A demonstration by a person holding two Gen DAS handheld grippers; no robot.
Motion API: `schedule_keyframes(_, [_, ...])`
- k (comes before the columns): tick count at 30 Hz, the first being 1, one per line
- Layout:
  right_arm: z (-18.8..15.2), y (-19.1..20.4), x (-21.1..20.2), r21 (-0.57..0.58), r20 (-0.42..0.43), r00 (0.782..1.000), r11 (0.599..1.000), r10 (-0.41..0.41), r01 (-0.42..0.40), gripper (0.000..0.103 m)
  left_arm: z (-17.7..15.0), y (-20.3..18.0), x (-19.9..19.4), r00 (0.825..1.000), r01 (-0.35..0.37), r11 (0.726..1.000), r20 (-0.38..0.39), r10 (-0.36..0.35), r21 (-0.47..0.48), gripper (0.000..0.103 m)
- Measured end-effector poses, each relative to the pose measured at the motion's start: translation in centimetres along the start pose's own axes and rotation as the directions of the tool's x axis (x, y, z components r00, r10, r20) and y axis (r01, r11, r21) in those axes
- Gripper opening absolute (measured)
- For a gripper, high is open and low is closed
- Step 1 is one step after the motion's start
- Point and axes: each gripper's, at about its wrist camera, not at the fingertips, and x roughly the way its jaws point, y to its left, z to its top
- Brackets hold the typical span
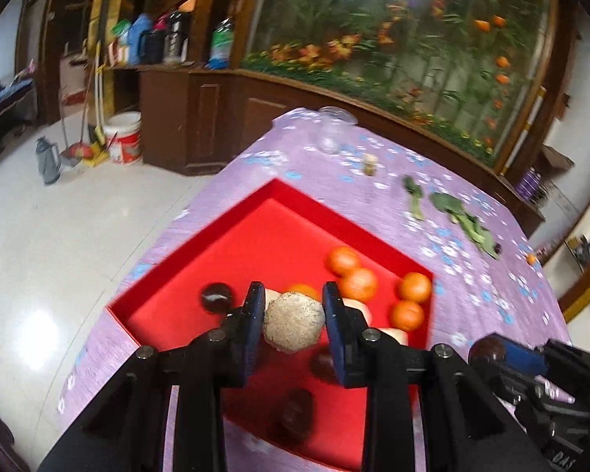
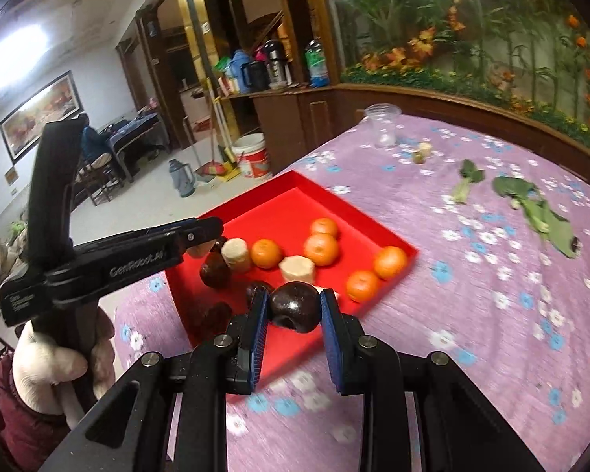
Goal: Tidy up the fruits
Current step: 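Carry the rice cake and date over the red tray and open both tools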
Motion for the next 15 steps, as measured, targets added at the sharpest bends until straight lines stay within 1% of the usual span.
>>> schedule_keyframes(4, [0.5, 1.0, 3.3, -0.011, -0.053, 0.998, 0.999, 0.031, -0.031, 0.029, 0.9, 1.9, 2.3, 0.999, -0.017, 1.000, -0.034, 0.016, -0.024, 0.029])
schedule_keyframes(6, [0.3, 1.4, 4.6, -0.018, -0.079, 0.996, 0.999, 0.044, -0.045, 0.029, 1.2, 2.5, 3.4, 0.999, -0.013, 0.999, -0.053, 0.012, -0.033, 0.029])
schedule_keyframes(10, [-0.2, 2.1, 6.7, -0.032, -0.130, 0.990, 0.998, 0.055, -0.059, 0.029, 2.0, 2.7, 5.1, 0.997, -0.019, 0.999, -0.073, 0.017, -0.033, 0.029])
schedule_keyframes(15, [-1.0, 2.3, 8.4, -0.018, -0.168, 0.983, 0.997, 0.076, -0.080, 0.029, 2.7, 2.6, 6.7, 0.995, -0.030, 0.999, -0.094, 0.027, -0.027, 0.029])
